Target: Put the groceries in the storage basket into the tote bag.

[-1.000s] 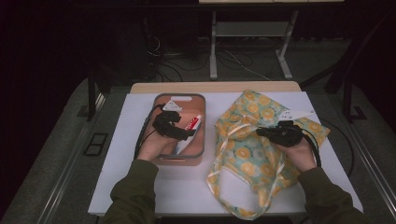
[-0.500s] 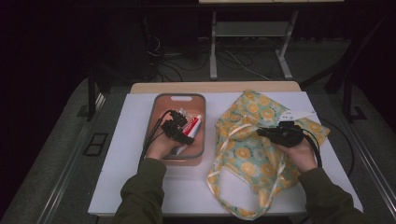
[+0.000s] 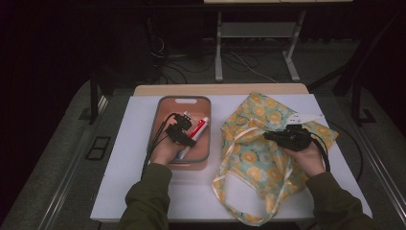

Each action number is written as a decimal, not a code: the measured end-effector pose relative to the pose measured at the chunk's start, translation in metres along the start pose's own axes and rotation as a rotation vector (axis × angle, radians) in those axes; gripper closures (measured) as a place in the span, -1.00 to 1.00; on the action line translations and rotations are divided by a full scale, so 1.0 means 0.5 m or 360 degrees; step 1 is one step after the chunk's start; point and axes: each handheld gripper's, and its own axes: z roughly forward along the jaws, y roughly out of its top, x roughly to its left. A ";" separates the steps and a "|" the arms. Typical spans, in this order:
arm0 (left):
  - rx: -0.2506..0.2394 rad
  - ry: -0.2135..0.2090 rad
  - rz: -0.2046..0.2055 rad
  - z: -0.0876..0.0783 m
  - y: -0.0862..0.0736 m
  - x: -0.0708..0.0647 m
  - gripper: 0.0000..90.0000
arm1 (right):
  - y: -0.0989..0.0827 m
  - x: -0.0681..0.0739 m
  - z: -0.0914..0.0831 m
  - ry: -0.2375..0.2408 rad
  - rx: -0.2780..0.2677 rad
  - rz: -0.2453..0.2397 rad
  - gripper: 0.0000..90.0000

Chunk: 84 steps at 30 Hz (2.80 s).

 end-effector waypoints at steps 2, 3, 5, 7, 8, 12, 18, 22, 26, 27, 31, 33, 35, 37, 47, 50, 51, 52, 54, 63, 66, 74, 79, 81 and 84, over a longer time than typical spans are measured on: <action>-0.0017 0.0020 -0.0008 -0.005 0.002 0.003 0.64 | 0.000 -0.001 0.001 0.0002 0.0002 -0.0001 0.98; -0.0042 0.0002 -0.0016 -0.010 0.004 0.004 0.64 | 0.000 -0.001 0.001 0.0001 0.0003 -0.0001 0.98; -0.0099 -0.0022 -0.0039 -0.022 0.008 0.008 0.64 | 0.000 -0.002 0.001 0.0003 0.0000 0.0000 0.98; -0.0153 -0.0042 -0.0057 -0.037 0.011 0.013 0.64 | 0.000 -0.002 0.001 0.0002 -0.0002 -0.0001 0.98; -0.0173 -0.0050 -0.0056 -0.045 0.013 0.015 0.64 | 0.000 -0.002 0.001 0.0002 -0.0001 -0.0001 0.98; -0.0224 -0.0059 -0.0043 -0.079 0.016 0.018 0.64 | 0.000 -0.003 0.000 -0.0001 -0.0001 0.0000 0.98; -0.0346 -0.0141 0.0007 -0.138 0.014 -0.001 0.65 | 0.000 -0.004 -0.002 -0.0004 -0.0006 0.0008 0.98; -0.0397 -0.0215 0.0066 -0.167 0.013 -0.032 0.65 | 0.000 -0.005 -0.003 -0.0010 -0.0009 0.0006 0.98; -0.0403 -0.0270 0.0140 -0.178 0.012 -0.071 0.65 | 0.001 -0.005 -0.004 -0.0012 -0.0016 0.0000 0.98; -0.0402 -0.0289 0.0162 -0.179 0.012 -0.082 0.65 | 0.001 -0.006 -0.004 -0.0012 -0.0018 -0.0001 0.98; -0.0423 -0.0371 0.0238 -0.176 0.015 -0.127 0.65 | 0.001 -0.005 -0.004 -0.0012 -0.0019 -0.0001 0.98; -0.0424 -0.0411 0.0270 -0.171 0.017 -0.152 0.65 | 0.001 -0.006 -0.004 -0.0012 -0.0019 -0.0002 0.98; -0.0409 -0.0445 0.0314 -0.162 0.019 -0.179 0.65 | 0.001 -0.006 -0.005 -0.0012 -0.0023 -0.0002 0.98; -0.0399 -0.0475 0.0342 -0.150 0.021 -0.206 0.65 | 0.001 -0.007 -0.006 -0.0013 -0.0024 0.0002 0.98; -0.0230 -0.0512 0.0456 -0.052 0.030 -0.312 0.65 | 0.000 -0.009 -0.012 -0.0017 -0.0042 0.0008 0.98; -0.0150 -0.0488 0.0443 -0.014 0.040 -0.326 0.65 | 0.001 -0.009 -0.012 -0.0016 -0.0043 0.0006 0.98; -0.0134 -0.0462 0.0446 -0.002 0.043 -0.332 0.65 | 0.001 -0.008 -0.012 -0.0015 -0.0043 0.0002 0.98; -0.0114 -0.0439 0.0457 0.009 0.048 -0.337 0.65 | 0.001 -0.008 -0.012 -0.0015 -0.0043 0.0002 0.98; -0.0104 -0.0419 0.0447 0.030 0.057 -0.344 0.65 | 0.001 -0.007 -0.012 -0.0012 -0.0041 0.0002 0.98; -0.0057 -0.0370 0.0420 0.091 0.069 -0.356 0.63 | 0.000 -0.006 -0.013 -0.0006 -0.0044 0.0000 0.98; -0.0089 -0.0379 0.0409 0.095 0.065 -0.354 0.56 | 0.000 -0.006 -0.013 -0.0008 -0.0043 -0.0001 0.98; -0.0161 -0.0340 0.0428 0.071 0.042 -0.352 -0.12 | 0.000 -0.005 -0.012 -0.0008 -0.0040 -0.0003 0.98; -0.0293 -0.0326 0.0422 0.018 0.016 -0.345 -0.23 | -0.001 -0.005 -0.013 -0.0008 -0.0041 0.0001 0.98; -0.0350 -0.0324 0.0427 -0.007 0.004 -0.345 -0.28 | -0.001 -0.006 -0.014 -0.0008 -0.0044 0.0002 0.98; -0.0396 -0.0330 0.0440 -0.039 -0.022 -0.343 -0.28 | -0.001 -0.007 -0.014 -0.0008 -0.0044 0.0001 0.98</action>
